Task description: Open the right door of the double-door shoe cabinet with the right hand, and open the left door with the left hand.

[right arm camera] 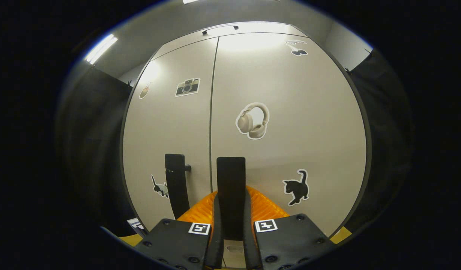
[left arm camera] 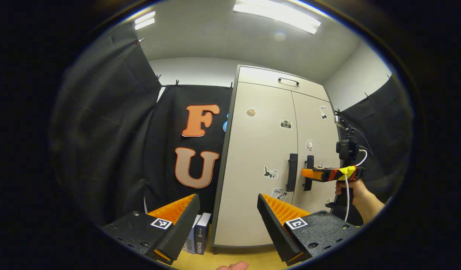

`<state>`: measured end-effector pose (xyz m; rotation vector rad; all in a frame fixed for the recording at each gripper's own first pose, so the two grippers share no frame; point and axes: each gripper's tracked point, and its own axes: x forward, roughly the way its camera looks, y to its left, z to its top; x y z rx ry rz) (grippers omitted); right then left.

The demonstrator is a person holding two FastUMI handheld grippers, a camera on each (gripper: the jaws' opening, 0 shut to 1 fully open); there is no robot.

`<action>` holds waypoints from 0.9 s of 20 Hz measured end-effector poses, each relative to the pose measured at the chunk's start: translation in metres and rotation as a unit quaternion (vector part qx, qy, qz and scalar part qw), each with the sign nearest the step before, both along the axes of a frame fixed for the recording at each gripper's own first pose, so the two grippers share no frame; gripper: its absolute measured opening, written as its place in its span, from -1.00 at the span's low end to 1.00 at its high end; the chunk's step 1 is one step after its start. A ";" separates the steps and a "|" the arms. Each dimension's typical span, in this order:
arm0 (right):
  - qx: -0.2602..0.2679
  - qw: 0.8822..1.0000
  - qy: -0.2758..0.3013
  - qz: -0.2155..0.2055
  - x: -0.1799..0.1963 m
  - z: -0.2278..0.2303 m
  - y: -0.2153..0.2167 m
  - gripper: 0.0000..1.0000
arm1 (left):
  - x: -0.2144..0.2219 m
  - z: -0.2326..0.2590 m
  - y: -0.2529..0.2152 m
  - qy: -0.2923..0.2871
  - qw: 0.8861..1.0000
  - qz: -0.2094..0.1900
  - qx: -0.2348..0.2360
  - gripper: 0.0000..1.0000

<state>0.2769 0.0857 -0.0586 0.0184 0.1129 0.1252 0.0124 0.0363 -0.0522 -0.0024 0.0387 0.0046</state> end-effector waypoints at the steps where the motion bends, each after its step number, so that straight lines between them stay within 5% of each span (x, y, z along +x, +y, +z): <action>1: 0.002 1.000 0.001 0.001 0.001 0.000 0.000 -0.41 | 0.005 -0.001 0.002 -0.002 1.000 0.002 0.001 0.89; 6: 0.016 1.000 0.012 -0.001 -0.001 -0.002 0.001 -0.41 | 0.021 0.003 0.009 -0.016 1.000 0.025 0.007 0.89; 12: 0.004 1.000 0.017 -0.011 -0.006 -0.002 0.000 -0.40 | 0.018 -0.008 -0.008 0.016 1.000 0.002 0.007 0.89; 18: 0.018 0.999 0.027 0.035 -0.051 0.008 -0.007 -0.39 | 0.010 -0.005 -0.016 0.001 1.000 -0.004 0.010 0.88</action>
